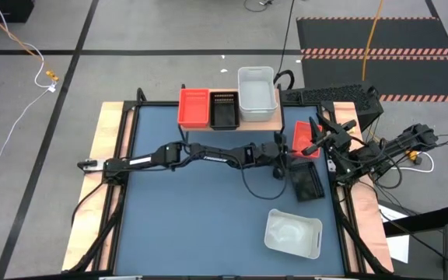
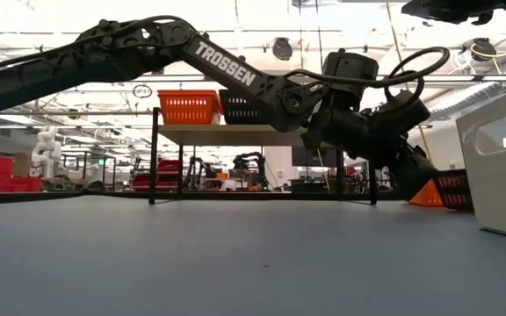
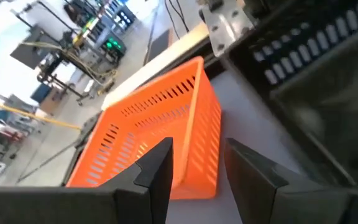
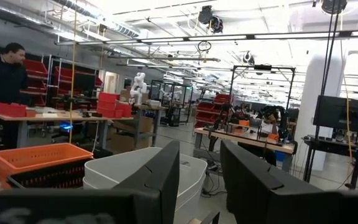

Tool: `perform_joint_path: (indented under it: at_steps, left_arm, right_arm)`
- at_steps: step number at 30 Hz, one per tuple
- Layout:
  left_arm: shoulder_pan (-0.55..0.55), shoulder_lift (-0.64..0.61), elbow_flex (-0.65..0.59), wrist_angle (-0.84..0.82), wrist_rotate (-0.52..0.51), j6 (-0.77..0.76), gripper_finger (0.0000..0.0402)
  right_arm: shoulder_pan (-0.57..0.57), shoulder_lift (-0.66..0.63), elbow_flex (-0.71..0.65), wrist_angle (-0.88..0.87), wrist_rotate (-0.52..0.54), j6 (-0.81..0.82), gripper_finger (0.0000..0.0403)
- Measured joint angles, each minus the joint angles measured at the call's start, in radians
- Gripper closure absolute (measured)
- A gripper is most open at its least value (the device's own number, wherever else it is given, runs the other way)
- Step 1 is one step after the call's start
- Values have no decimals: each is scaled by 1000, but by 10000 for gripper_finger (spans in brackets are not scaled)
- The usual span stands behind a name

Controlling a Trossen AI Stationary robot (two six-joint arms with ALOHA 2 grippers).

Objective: Stack baskets on shelf by color
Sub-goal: Stack the orange bin on top of the other orange bins on the shelf

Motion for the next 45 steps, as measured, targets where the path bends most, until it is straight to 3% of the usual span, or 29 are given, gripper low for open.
perform_joint_path:
  at_steps: [8, 33, 40, 45]
  left_arm:
    - [15, -1, 0, 50, 110, 17, 257]
    - [29, 9, 0, -15, 75, 218, 257]
    - [32, 15, -1, 46, 78, 208, 257]
    - [34, 14, -1, -1, 107, 189, 257]
  right_arm:
    - [0, 0, 0, 0, 0, 0, 294]
    - [0, 0, 0, 1, -3, 5, 294]
    - [0, 0, 0, 1, -4, 5, 294]
    - [0, 0, 0, 1, -3, 5, 294]
